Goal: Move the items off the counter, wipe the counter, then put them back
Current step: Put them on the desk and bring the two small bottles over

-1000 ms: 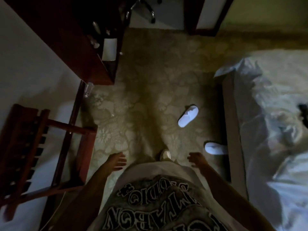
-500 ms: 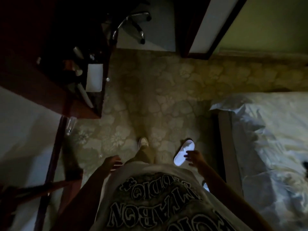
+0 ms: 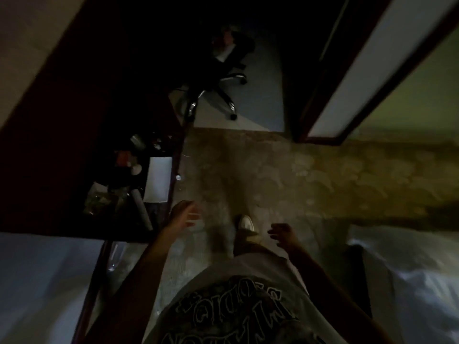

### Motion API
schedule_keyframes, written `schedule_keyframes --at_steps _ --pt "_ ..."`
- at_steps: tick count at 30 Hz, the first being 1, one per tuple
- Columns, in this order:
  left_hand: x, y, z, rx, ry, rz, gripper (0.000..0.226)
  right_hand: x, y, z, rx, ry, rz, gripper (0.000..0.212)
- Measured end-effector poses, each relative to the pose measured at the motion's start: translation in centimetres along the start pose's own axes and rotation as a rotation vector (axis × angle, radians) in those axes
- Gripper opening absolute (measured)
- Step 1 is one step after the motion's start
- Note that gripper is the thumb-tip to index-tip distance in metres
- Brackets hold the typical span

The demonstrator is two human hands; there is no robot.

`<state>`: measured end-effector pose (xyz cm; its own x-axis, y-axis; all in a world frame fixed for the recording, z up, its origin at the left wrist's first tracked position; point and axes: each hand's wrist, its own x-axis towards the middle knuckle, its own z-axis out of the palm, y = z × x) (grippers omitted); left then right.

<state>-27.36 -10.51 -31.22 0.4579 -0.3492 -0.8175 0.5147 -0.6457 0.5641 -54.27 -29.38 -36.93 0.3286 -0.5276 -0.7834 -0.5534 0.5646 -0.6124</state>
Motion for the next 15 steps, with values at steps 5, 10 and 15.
schedule_keyframes --at_steps 5,10,15 --pt "-1.4 5.6 -0.9 -0.083 0.207 0.251 0.027 3.5 -11.1 3.9 -0.188 -0.142 -0.267 0.008" --pt "-2.9 18.5 -6.7 -0.22 0.478 0.543 0.023 7.3 -31.6 13.9 -0.171 -0.312 -0.503 0.011" --pt "-4.3 28.3 -13.1 -0.282 0.707 0.713 0.021 6.5 -45.7 24.8 -0.143 -0.452 -0.693 0.019"
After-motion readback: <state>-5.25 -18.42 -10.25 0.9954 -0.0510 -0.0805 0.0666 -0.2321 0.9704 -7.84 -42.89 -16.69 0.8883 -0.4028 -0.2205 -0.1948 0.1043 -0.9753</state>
